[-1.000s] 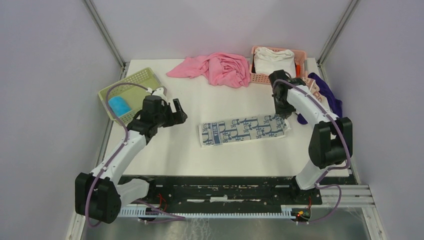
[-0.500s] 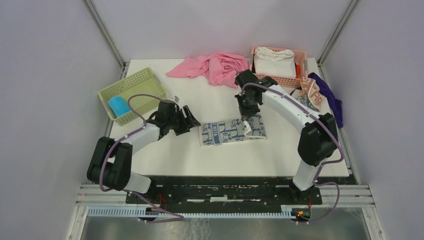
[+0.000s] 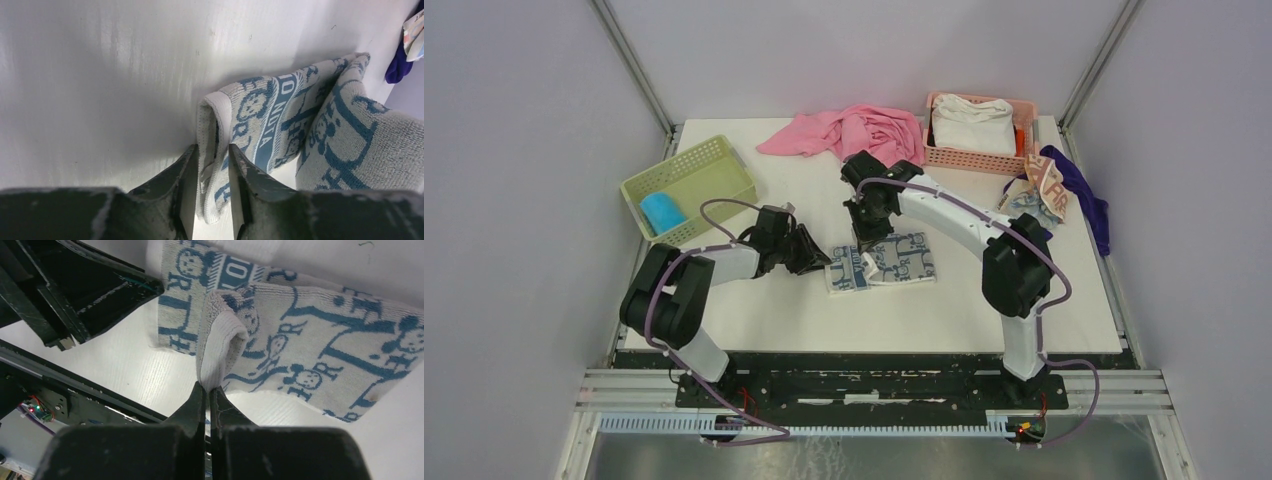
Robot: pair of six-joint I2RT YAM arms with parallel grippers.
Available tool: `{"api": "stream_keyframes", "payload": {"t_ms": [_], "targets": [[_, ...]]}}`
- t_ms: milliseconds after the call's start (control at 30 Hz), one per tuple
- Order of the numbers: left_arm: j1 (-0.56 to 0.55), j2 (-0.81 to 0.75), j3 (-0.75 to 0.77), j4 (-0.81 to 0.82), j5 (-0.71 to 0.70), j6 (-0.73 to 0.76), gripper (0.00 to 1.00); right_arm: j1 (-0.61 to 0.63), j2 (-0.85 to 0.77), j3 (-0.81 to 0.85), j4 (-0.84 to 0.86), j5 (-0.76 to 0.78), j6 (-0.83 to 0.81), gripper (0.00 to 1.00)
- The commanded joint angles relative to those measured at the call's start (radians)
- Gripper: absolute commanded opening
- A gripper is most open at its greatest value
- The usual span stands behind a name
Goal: Roll the towels
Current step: Fold the towel at the center of the board.
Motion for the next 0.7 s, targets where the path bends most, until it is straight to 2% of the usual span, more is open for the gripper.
{"api": "stream_keyframes", "payload": {"t_ms": [0,267,367,667], "targets": [[-0.011,0.024,-0.009,0.035,0.009,-0.034,0.33,0.020,0.032,0.076,0.020,-0.007,0.036,0.01],[-0.016,0.030,-0.012,0.033,0.003,-0.033,0.30,0.055,0.119,0.102,0.018,0.039,0.050,0.03],[-0.018,0.029,-0.012,0.026,-0.004,-0.030,0.30,0.063,0.142,0.101,0.042,0.066,0.058,0.07],[-0.022,0.016,-0.012,0.007,-0.026,-0.022,0.30,0.071,0.162,0.094,0.123,0.019,0.082,0.18]]}}
